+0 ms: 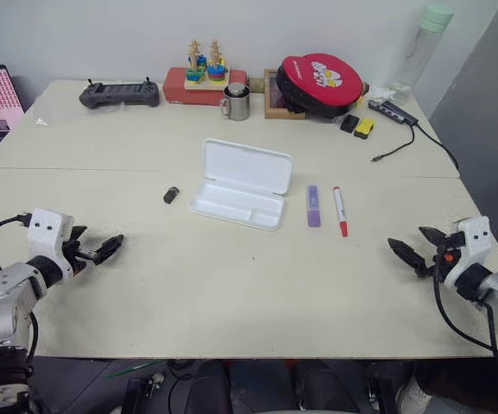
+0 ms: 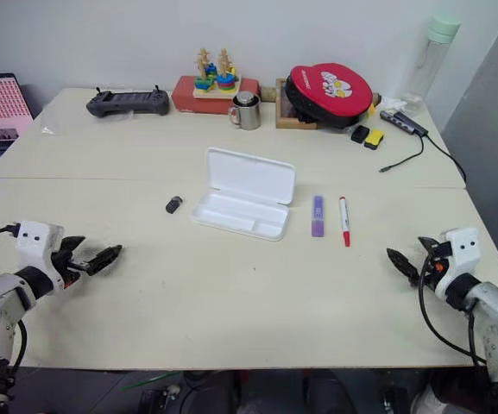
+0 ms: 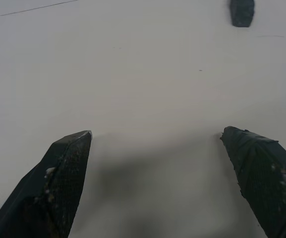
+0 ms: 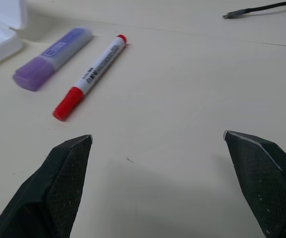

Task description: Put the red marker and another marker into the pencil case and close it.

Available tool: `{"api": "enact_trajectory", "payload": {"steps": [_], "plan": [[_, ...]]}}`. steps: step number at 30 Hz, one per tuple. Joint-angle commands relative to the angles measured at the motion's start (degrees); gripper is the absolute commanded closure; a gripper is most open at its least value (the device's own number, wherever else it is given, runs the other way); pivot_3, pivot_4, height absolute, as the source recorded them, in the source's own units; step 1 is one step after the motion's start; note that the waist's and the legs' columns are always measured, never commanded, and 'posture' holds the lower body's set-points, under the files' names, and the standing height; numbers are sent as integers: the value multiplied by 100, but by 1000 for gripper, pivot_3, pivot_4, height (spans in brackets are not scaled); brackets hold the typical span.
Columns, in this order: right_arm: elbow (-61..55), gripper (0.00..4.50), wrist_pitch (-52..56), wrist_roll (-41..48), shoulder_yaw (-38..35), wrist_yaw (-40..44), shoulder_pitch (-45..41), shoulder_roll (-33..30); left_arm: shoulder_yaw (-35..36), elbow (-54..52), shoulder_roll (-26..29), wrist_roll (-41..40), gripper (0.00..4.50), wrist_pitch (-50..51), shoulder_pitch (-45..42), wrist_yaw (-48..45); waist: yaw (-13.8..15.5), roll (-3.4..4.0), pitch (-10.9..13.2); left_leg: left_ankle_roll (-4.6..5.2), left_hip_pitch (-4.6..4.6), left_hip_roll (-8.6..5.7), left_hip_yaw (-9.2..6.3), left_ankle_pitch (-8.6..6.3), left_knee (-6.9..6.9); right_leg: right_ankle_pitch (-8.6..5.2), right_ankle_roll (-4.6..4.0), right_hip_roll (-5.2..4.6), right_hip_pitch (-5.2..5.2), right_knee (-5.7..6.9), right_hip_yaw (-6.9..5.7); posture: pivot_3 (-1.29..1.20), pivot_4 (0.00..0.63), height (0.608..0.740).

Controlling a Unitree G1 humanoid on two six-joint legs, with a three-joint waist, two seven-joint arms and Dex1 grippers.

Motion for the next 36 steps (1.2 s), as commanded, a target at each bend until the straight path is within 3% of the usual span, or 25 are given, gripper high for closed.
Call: {"api": "enact_trajectory", "payload": {"steps": [1, 27, 36], "plan": [[-192, 30, 102, 65, -29, 194, -22, -117, 61, 4, 146, 151, 0, -231, -59, -10, 0, 0, 0, 0, 0, 0, 0, 0, 0, -1, -1, 0, 0, 0, -1, 0, 150, 740], [-194, 30, 91, 91, -188, 251, 175, -10, -169, -147, 27, 284, 0, -54, -206, -125, 4, -5, 3, 0, 6, 0, -4, 1, 12, 3, 7, 1, 16, 12, -3, 0, 150, 740], [-568, 30, 493, 564, -196, 109, -397, 174, -4, -539, -15, -112, 0, 172, -307, -373, 3, -5, 3, 1, 11, 1, -8, 2, 20, 8, 13, 4, 24, 17, -5, 0, 150, 740]]}}
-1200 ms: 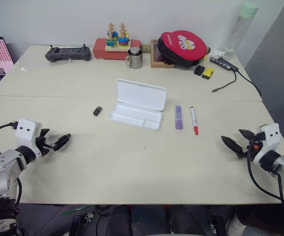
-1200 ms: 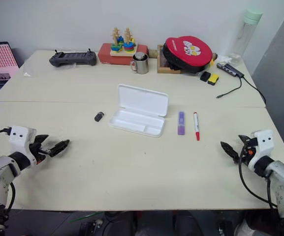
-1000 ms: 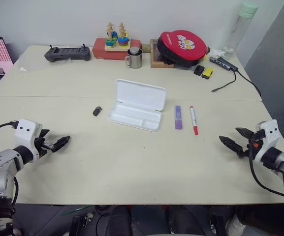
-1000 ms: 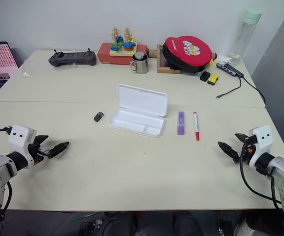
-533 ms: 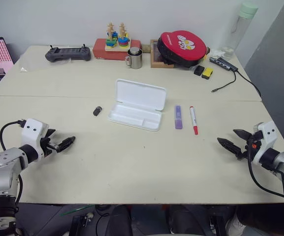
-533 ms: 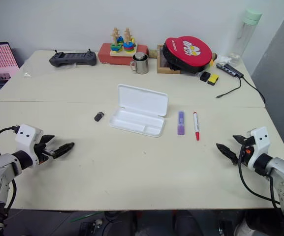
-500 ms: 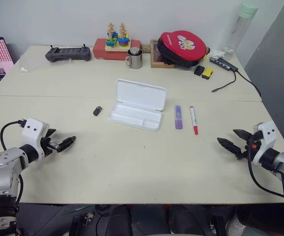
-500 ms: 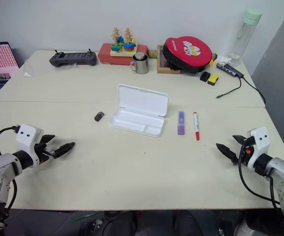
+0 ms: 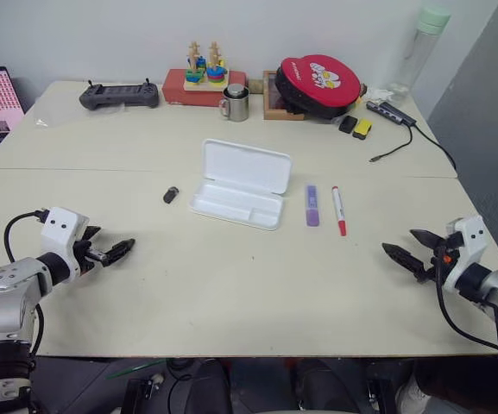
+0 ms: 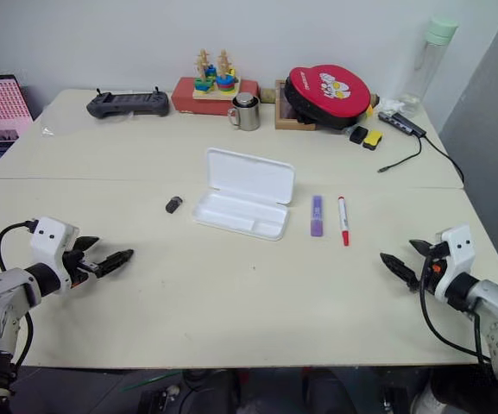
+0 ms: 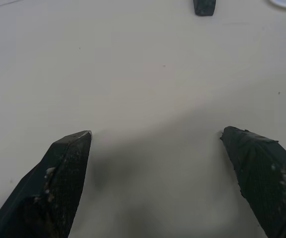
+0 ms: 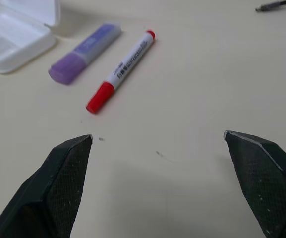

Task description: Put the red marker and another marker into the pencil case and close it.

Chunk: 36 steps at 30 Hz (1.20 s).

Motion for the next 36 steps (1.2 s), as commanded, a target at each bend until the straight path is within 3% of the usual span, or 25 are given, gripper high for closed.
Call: {"api": "enact_trajectory", "payload": {"steps": [1, 5, 11, 17, 27, 31, 36], "plan": [[-579, 30, 339, 371, 93, -74, -571, 34, 123, -594, -64, -443, 0, 110, -236, -264, -1, 0, 0, 0, 0, 1, 0, 0, 1, 1, 1, 1, 1, 0, 0, 0, 150, 740], [-791, 30, 704, 92, 1278, 167, -1535, 26, -397, -1181, -483, -828, 0, 237, -669, -774, -2, 2, 1, 3, 0, 1, -2, 3, 8, 9, 9, 3, 5, 1, 0, 0, 150, 740], [231, 30, 657, -901, 3104, 642, -3087, 508, -984, -1551, -922, -1006, 0, 369, -1249, -1187, -3, 2, 1, 6, 0, 0, -10, 3, 37, 20, 4, 7, 22, -1, -2, 0, 150, 740], [1639, 30, 367, -1653, 4018, 838, -4107, 1428, -1064, -2062, -966, -1266, 0, 701, -1355, -1269, -42, 4, 2, 7, -6, 1, -14, 2, 52, 26, -7, 9, 23, 2, -5, 0, 150, 740], [3518, 30, -24, -2504, 4328, 942, -4928, 2391, -781, -2228, -837, -1246, 0, 715, -1176, -1056, 1, 7, 4, 7, -7, 3, -22, 2, 68, 27, -7, 11, 28, 9, -13, 0, 150, 740], [4228, 841, -238, -2793, 4236, 861, -5147, 2588, -645, -2191, -798, -1212, 0, 667, -1113, -928, -4, 7, 4, 7, -6, 3, -24, 2, 71, 27, -7, 12, 28, 19, -15, 0, 150, 740], [4170, 2023, -397, -2878, 4194, 1119, -5116, 2570, -616, -2175, -774, -1226, 0, 663, -1101, -930, 0, 7, 5, 6, -4, 2, -24, 2, 74, 27, -7, 12, 26, 33, -14, 0, 150, 740]]}}
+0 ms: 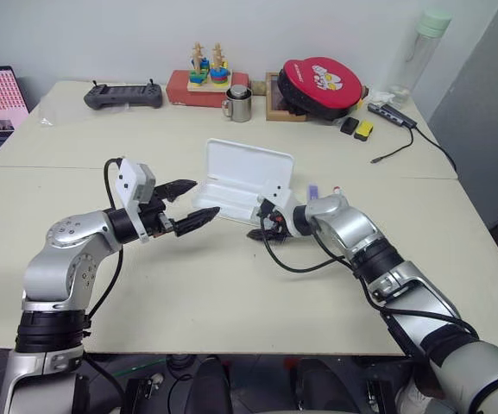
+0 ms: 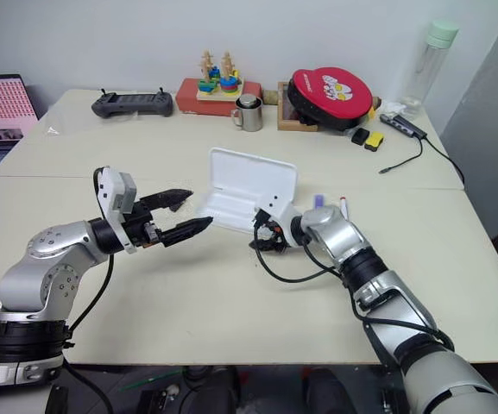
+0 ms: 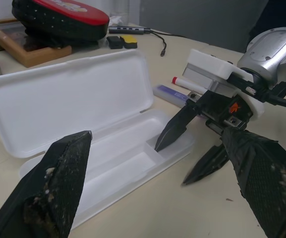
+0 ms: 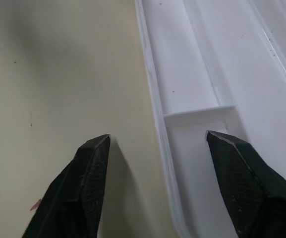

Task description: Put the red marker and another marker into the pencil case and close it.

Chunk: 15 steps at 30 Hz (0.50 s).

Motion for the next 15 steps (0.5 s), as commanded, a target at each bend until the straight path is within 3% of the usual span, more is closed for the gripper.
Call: {"api": "enact_trajectory", "payload": {"steps": [1, 11, 15], "plan": [[-65, 2277, -122, -77, -87, 177, -12, -13, 173, -176, 68, -86, 0, -47, -39, 30, -3, 0, 0, 0, 0, 0, 0, 0, 1, 0, 0, 0, -1, 3, 0, 0, 150, 740], [-28, 4475, -209, -180, -261, 151, 4, 6, 163, -111, 67, -83, 0, -62, -98, 31, -16, 0, 0, 0, 1, 0, 0, 0, 1, 0, 0, 1, -5, 12, 1, 0, 150, 740], [-78, 4475, -403, -204, -324, 131, 40, -30, 197, 24, 99, -42, 0, -96, -134, 35, -17, 1, 1, 0, 1, 0, 0, 0, 2, 0, 0, 1, -6, 14, 1, 0, 150, 740]]}}
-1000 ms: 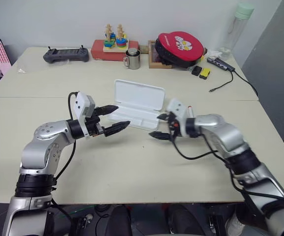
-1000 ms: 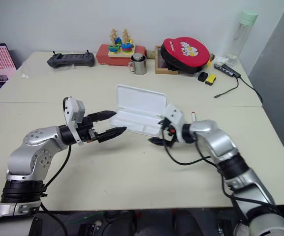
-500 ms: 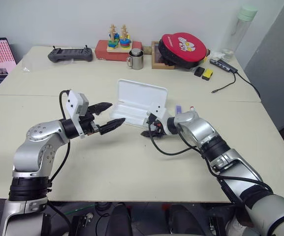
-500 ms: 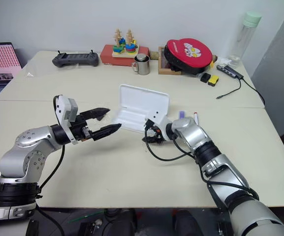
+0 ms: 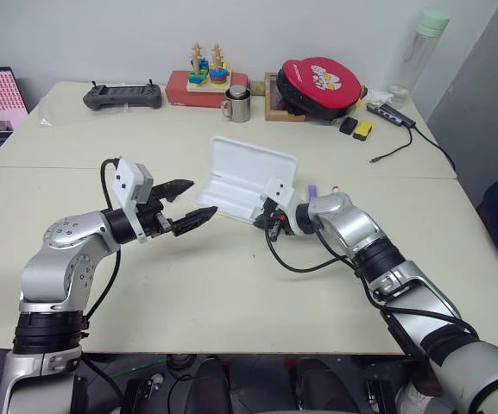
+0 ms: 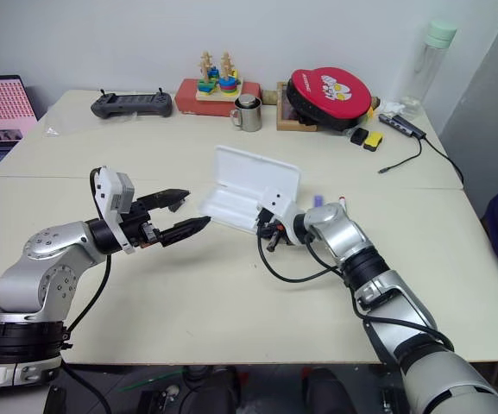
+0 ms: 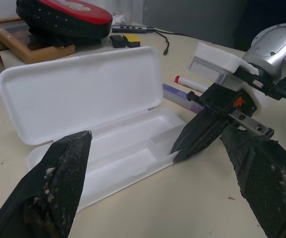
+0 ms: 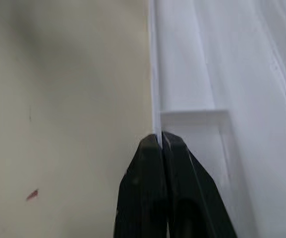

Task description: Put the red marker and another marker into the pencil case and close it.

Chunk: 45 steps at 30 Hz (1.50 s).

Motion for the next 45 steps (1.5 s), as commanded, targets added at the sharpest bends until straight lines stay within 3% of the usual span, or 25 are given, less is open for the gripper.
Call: {"api": "enact_trajectory", "payload": {"steps": [1, 4, 10, 19, 22, 25, 31, 35, 39, 42, 45], "plan": [[-172, 4475, -371, -40, -192, 46, 51, -49, 200, -30, 87, -60, 0, -73, -104, 23, 0, 0, 0, 0, 0, 0, 0, 0, 0, 0, 0, 0, 0, 1, 0, 0, 150, 740], [-437, 4475, -885, 38, -190, 355, 214, -117, 205, -28, 87, -85, 0, -49, -76, 20, 1, 0, 0, 0, -1, -1, 0, 0, 0, 0, 0, 0, -1, 1, 0, 0, 150, 740], [-1598, 4475, -815, 136, 170, 1272, 1017, -544, 276, -50, 177, -91, 0, -8, 115, -13, -6, 1, 1, 0, -1, 0, 0, -1, -2, -1, -2, 0, 0, -2, 0, 0, 150, 740], [-1753, 4475, -691, 36, 209, 1196, 1117, -443, 236, -165, 174, -120, 0, 96, 132, -11, -15, 1, 0, -1, 3, 1, 0, 0, 4, -1, 3, 1, 1, 4, 1, 0, 150, 740], [-1744, 3972, -717, 17, 173, 1175, 1098, -432, 211, -237, 154, -136, 0, 154, 126, -7, -14, 1, 1, -1, 3, 1, 0, 0, 4, -1, 3, 1, 0, 4, 1, 0, 150, 740], [-1934, 3135, -720, 186, 20, 1236, 1131, -434, 163, -328, 120, -160, 0, 212, 119, -16, -14, 1, 1, -1, 2, 1, 0, 0, 3, -1, 1, 1, 1, 2, 1, 0, 150, 740], [-3070, 1880, -152, 1011, -882, 1102, 1380, -655, -242, -563, -39, -233, 0, 442, -77, -95, 4, 0, 1, -1, 2, 0, -1, 0, 3, -1, 1, 1, 5, 3, 1, 0, 150, 740], [-3906, 777, 500, 1359, -2043, 206, 2019, -972, -753, -429, -401, -77, 0, 360, -501, -153, 139, 0, 1, -1, 2, -3, -6, 0, 8, -1, 2, -1, 12, -4, -5, 0, 150, 740], [-3972, 38, 851, 1251, -2747, -830, 2399, -1049, -1066, -183, -776, 58, 0, 232, -883, -130, 128, 0, 1, 0, 2, -4, -2, 0, 11, 3, 7, -1, 11, -6, 2, 0, 150, 740], [-3950, 38, 1001, 1039, -3218, -1851, 2636, -904, -1355, -10, -1070, 176, 0, 130, -1139, -222, 127, 0, 1, 0, 3, -4, -3, 1, 12, 3, 7, 0, 12, -4, 3, 0, 150, 740], [-4095, 38, 1343, 812, -3118, -2433, 2832, -810, -1454, 120, -1223, 199, 0, 45, -1258, -315, 69, 1, 1, 0, 2, -5, 0, 0, 10, 3, 5, 0, 9, -4, 9, 0, 150, 740]]}}
